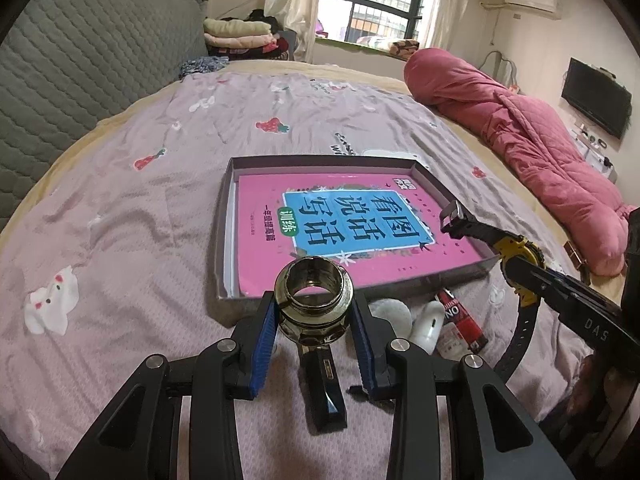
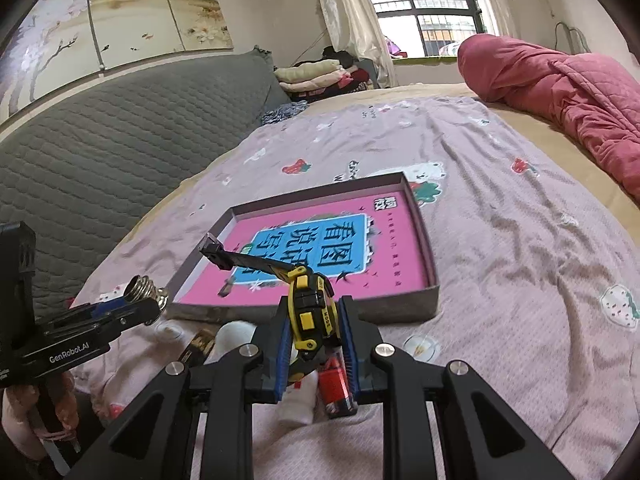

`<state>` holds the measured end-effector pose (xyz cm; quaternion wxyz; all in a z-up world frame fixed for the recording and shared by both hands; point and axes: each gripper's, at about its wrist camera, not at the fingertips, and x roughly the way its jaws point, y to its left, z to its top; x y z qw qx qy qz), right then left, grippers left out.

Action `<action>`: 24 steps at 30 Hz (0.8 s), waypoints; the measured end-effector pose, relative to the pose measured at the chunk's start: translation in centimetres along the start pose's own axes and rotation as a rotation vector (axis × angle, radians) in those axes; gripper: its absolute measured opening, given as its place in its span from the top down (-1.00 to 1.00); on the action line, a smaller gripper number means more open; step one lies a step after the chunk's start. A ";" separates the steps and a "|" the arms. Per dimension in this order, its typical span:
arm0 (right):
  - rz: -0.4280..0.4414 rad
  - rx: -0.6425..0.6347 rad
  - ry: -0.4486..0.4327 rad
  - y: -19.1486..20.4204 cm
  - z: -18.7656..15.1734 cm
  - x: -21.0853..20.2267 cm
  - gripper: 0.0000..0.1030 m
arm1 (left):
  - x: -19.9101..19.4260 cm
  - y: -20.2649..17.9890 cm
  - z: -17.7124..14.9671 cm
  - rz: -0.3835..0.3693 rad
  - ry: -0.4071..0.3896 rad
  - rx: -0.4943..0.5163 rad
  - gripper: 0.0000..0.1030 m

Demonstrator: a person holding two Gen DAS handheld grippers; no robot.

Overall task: Organize rigid objects
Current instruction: 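Lift and carry the jar with the left gripper while the right gripper carries the tape measure into the tray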

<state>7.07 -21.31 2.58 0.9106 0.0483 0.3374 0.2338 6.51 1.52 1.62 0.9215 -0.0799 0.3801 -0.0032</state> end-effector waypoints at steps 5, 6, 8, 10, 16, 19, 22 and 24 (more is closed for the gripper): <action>-0.015 0.012 -0.005 -0.7 0.6 0.9 0.56 | 1.0 0.2 0.6 0.013 0.001 -0.009 0.29; -0.014 0.016 -0.007 -0.8 0.7 1.0 0.56 | 1.2 0.3 0.7 0.016 0.002 -0.011 0.29; -0.020 0.020 -0.009 -1.1 0.9 1.4 0.56 | 1.5 0.4 0.9 0.020 0.001 -0.016 0.29; -0.024 0.031 -0.009 -1.4 1.0 1.8 0.56 | 1.8 0.6 1.0 0.022 0.000 -0.021 0.29; -0.037 0.074 -0.008 -2.4 1.3 2.8 0.56 | 2.7 0.7 1.5 0.036 0.001 -0.026 0.29; -0.041 0.088 -0.009 -2.9 1.6 3.5 0.56 | 3.2 0.9 1.8 0.050 0.004 -0.022 0.29; -0.054 0.080 -0.010 -3.2 1.9 4.2 0.56 | 3.7 1.2 2.0 0.057 0.010 -0.029 0.29; -0.052 0.085 -0.012 -3.3 2.2 4.6 0.56 | 4.1 1.4 2.1 0.062 0.014 -0.032 0.29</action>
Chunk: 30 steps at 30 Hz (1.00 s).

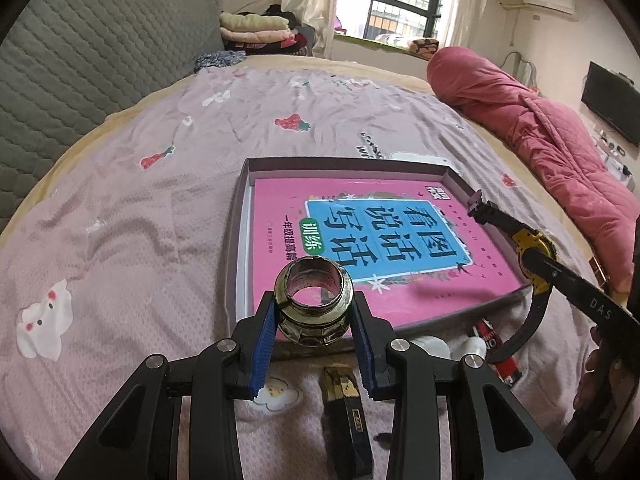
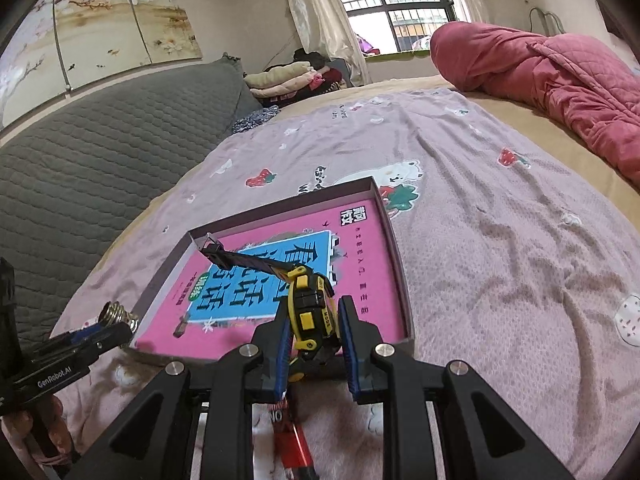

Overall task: Organize rigid objects
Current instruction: 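Lift and carry the jar with the left gripper while the right gripper carries the tape measure into the tray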

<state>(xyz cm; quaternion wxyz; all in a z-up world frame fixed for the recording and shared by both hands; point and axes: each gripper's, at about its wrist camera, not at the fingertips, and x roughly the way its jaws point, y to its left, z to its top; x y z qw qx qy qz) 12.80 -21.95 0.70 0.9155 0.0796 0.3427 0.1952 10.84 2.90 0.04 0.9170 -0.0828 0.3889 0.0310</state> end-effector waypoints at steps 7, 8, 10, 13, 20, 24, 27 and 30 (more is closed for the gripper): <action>-0.026 0.021 0.000 -0.5 0.6 1.5 0.56 | 1.2 -0.2 0.6 0.014 0.008 0.002 0.29; -0.031 0.025 0.000 -0.6 0.6 1.7 0.56 | 1.3 -0.2 0.7 0.015 0.008 0.003 0.29; -0.041 0.035 -0.002 -0.9 0.7 2.0 0.56 | 1.5 -0.3 0.7 0.018 0.009 0.004 0.29; -0.056 0.041 0.000 -1.1 0.9 2.4 0.59 | 2.1 -0.3 0.8 0.021 0.016 0.004 0.29; -0.088 -0.004 0.007 -0.6 0.7 2.8 0.60 | 3.1 -0.1 0.7 0.026 0.033 -0.004 0.29; -0.100 -0.037 0.039 -0.1 0.4 3.4 0.60 | 3.5 0.1 0.7 0.028 0.041 -0.006 0.29; -0.123 -0.063 0.051 0.2 0.2 3.7 0.60 | 3.8 0.2 0.6 0.032 0.049 -0.003 0.29; -0.155 -0.088 0.055 0.4 0.0 3.8 0.60 | 3.9 0.2 0.6 0.032 0.052 -0.005 0.29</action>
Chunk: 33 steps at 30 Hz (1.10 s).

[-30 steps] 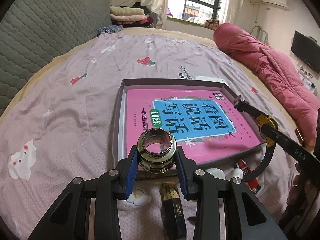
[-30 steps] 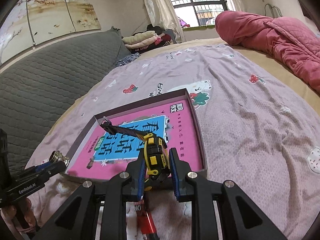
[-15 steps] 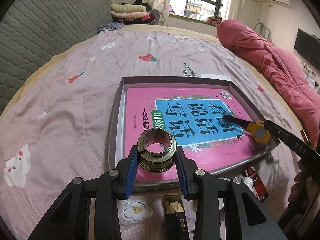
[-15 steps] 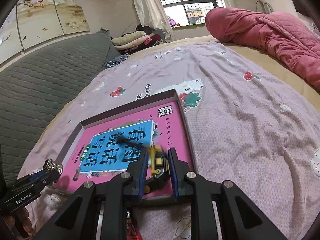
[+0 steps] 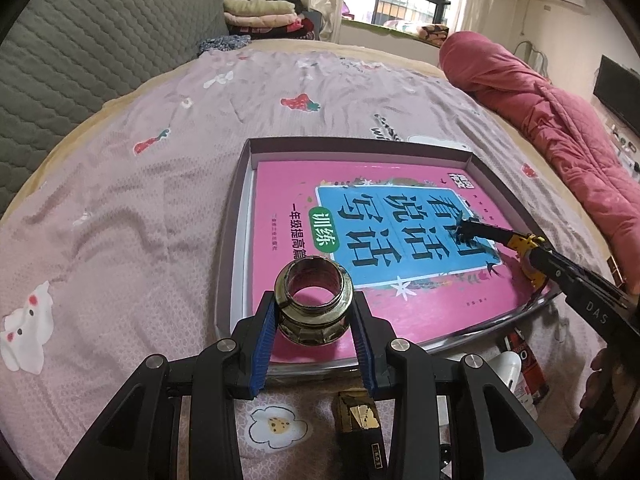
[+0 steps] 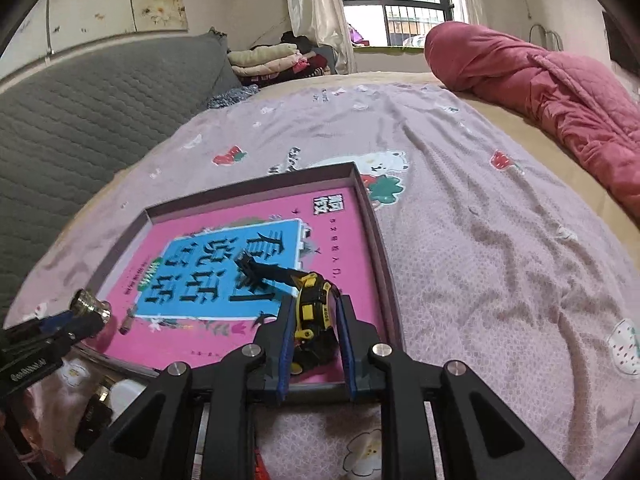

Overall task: Organize rigid objects
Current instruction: 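Lift and carry the jar with the left gripper while the right gripper carries the tape measure into the tray, then lower the jar onto the pink book and open the left gripper while the right gripper releases the tape measure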

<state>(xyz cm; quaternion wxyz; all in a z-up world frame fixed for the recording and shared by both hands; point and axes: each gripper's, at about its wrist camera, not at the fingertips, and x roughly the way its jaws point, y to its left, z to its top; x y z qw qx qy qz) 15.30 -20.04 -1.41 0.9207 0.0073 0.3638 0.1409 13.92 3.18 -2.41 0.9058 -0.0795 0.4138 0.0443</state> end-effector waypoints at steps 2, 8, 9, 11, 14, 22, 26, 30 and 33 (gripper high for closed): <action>-0.019 -0.010 -0.004 0.1 0.0 -0.1 0.60 | 0.0 0.0 0.0 0.000 -0.002 0.000 0.29; -0.059 -0.008 -0.007 -0.7 0.1 -0.2 0.61 | 0.3 0.3 0.0 0.011 0.001 -0.007 0.29; -0.068 -0.016 -0.009 -0.7 0.1 -0.3 0.61 | 0.3 0.3 0.0 0.012 0.002 -0.008 0.29; -0.080 -0.024 -0.011 -0.8 0.1 -0.4 0.61 | 0.5 0.4 0.1 0.016 0.004 -0.011 0.29; -0.076 -0.021 -0.013 -1.2 0.1 -0.6 0.61 | 0.7 0.5 0.2 0.018 0.007 -0.013 0.29; -0.037 -0.005 -0.017 -1.6 0.0 -0.9 0.61 | 1.2 0.4 0.2 0.022 0.017 -0.009 0.29; -0.030 -0.001 -0.021 -1.8 0.1 -1.0 0.61 | 1.5 0.2 0.3 0.024 0.020 -0.005 0.29; -0.027 0.000 -0.022 -1.8 0.2 -1.0 0.60 | 1.6 0.0 0.2 0.031 0.024 0.006 0.28; -0.027 0.000 -0.022 -1.8 0.2 -1.0 0.59 | 1.6 0.0 0.2 0.032 0.026 0.007 0.28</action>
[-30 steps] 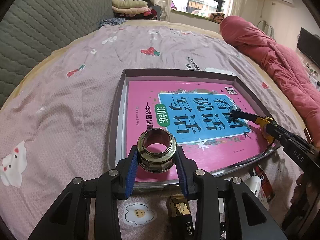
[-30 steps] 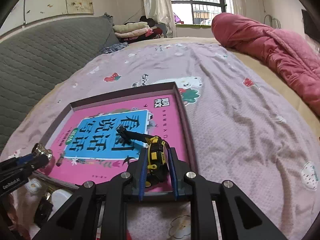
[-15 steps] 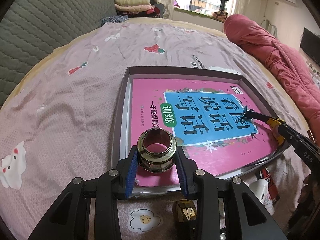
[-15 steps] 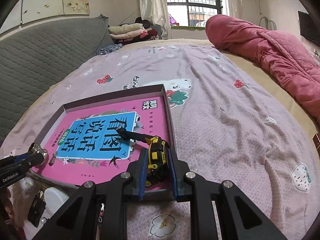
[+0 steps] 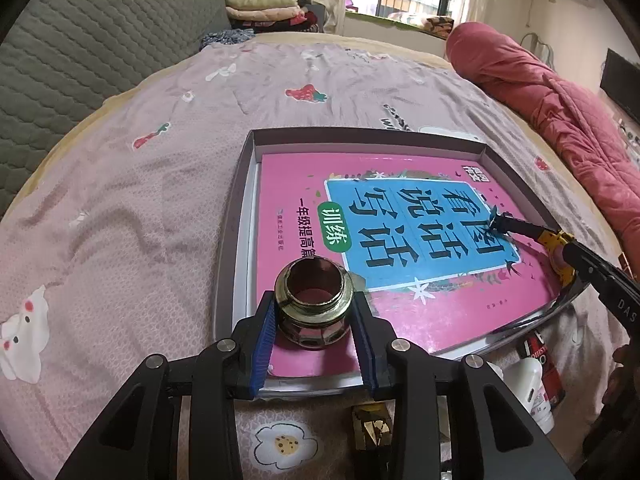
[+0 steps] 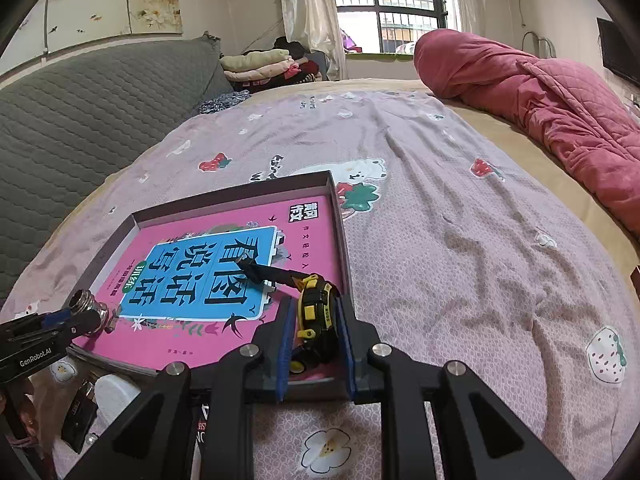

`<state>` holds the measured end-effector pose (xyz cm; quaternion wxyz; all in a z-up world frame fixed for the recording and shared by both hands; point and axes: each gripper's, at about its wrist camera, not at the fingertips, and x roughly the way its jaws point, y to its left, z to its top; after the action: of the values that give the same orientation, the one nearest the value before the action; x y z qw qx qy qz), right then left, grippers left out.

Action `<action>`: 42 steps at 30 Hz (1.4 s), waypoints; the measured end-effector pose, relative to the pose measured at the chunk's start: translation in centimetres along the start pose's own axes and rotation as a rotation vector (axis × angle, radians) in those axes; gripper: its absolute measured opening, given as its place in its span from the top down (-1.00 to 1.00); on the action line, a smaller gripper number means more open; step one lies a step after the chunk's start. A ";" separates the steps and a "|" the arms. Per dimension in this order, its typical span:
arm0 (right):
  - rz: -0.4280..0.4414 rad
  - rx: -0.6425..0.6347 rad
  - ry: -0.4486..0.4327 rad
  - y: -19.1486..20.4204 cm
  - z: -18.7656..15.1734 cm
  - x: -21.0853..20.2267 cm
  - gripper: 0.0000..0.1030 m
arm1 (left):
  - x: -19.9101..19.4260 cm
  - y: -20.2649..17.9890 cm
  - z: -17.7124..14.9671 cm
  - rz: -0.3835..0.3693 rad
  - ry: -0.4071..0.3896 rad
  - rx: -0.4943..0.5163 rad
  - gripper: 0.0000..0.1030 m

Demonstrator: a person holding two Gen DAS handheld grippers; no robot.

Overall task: Organize rigid objects
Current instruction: 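Lower the jar onto the pink book and open the left gripper while the right gripper releases the tape measure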

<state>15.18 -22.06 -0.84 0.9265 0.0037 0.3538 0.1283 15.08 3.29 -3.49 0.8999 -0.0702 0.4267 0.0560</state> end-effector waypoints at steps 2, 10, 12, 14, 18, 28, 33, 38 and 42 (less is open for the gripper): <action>0.000 -0.002 0.000 0.0 0.0 0.0 0.57 | 0.0 0.0 -0.1 -0.001 0.002 0.002 0.28; 0.006 -0.018 0.001 0.5 0.0 0.0 0.48 | 0.0 -0.1 -0.1 -0.012 0.014 0.009 0.28; 0.006 -0.019 0.003 0.5 0.0 0.1 0.47 | 0.0 -0.1 -0.1 -0.015 0.017 0.006 0.28; 0.006 -0.021 0.003 0.5 0.0 0.0 0.47 | -0.1 0.0 -0.1 -0.016 0.018 0.008 0.27; 0.007 -0.021 0.002 0.6 0.0 0.0 0.45 | -0.3 0.2 0.0 -0.017 0.022 0.005 0.22; 0.015 -0.036 0.004 1.0 -0.1 0.2 0.34 | -0.9 -0.1 0.0 -0.008 0.013 0.022 -0.04; 0.020 -0.039 0.003 0.9 -0.1 0.2 0.29 | -1.7 0.3 0.2 -0.020 -0.001 0.009 -0.17; 0.026 -0.047 0.004 1.0 -0.2 0.2 0.23 | -2.6 0.6 0.2 -0.025 -0.015 -0.005 -0.24; 0.030 -0.051 0.004 1.1 -0.2 0.1 0.18 | -3.6 0.8 0.3 -0.035 -0.033 -0.016 -0.32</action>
<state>14.91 -20.96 -0.96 0.9236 -0.0152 0.3521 0.1510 12.91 3.99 -0.62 0.9070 -0.0841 0.4102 0.0450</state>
